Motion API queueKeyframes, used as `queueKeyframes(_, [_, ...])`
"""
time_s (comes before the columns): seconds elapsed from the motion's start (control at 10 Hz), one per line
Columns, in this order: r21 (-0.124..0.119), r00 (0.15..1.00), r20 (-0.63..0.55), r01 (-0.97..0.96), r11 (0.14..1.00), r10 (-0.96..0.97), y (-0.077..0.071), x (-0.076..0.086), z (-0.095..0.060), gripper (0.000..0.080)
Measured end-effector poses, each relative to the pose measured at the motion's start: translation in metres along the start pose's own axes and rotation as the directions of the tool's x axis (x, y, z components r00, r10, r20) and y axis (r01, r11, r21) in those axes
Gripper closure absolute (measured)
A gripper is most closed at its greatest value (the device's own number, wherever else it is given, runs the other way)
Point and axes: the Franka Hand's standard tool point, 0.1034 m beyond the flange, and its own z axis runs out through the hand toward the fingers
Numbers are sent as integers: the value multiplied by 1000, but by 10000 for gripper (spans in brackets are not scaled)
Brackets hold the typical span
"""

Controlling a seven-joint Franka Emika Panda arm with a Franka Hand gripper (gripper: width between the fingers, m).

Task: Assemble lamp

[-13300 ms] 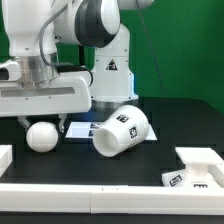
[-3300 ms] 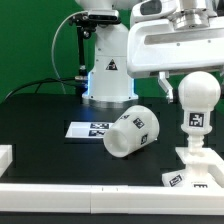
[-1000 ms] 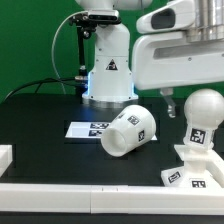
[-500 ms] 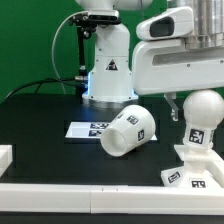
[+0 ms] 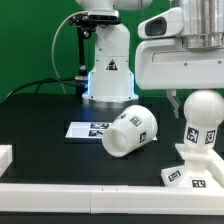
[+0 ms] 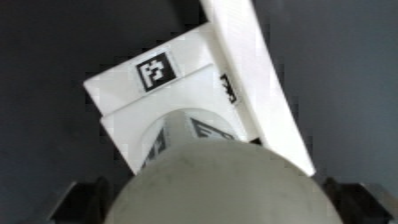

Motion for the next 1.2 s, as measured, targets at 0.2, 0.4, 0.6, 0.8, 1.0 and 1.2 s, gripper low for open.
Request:
queueKeyframes(0.2, [70, 926, -60, -367, 927, 372, -4, -6, 0, 226])
queueKeyframes(0.4, [128, 829, -37, -550, 825, 559, -5, -3, 1, 225])
queueKeyframes(0.6, [127, 843, -40, -528, 840, 536, -5, -3, 1, 224])
queueKeyframes(0.8, [62, 962, -41, -268, 961, 271, 7, 1, -1, 129])
queueKeyframes(1.0, [-6, 997, -13, 71, 997, -71, 16, 9, -6, 101])
queueKeyframes(1.2, [-39, 977, -10, 214, 976, -214, 15, 12, -5, 101])
